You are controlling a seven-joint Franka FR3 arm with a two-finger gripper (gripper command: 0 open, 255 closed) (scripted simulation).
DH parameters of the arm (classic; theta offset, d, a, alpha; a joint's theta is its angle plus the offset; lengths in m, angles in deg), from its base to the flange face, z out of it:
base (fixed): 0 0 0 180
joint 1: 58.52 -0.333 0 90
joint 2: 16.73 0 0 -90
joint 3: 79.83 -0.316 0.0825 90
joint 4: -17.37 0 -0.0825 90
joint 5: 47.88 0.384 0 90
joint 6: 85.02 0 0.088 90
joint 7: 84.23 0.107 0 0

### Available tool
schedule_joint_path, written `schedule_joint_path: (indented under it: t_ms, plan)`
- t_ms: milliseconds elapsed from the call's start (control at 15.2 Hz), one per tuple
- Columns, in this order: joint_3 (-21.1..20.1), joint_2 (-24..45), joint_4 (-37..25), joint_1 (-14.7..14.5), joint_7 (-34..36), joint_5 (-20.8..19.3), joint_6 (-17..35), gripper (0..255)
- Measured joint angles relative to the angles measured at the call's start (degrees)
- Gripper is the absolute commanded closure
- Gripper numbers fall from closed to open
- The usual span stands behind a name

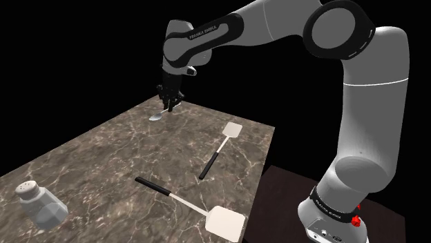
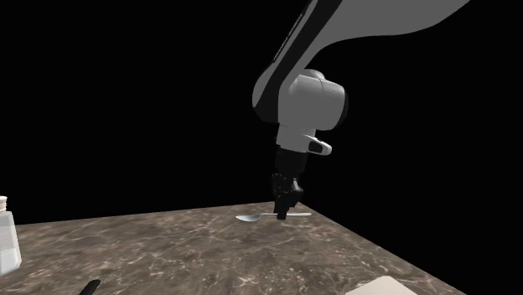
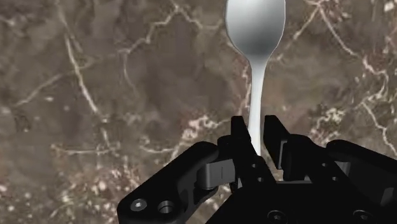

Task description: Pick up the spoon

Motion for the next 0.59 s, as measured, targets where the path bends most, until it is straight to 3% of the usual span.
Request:
schedule_joint_path:
  t_ms: [594]
  plan:
    - [-0.03,-0.25,-0.47,0.02,0.06,0.05,-0.74,255]
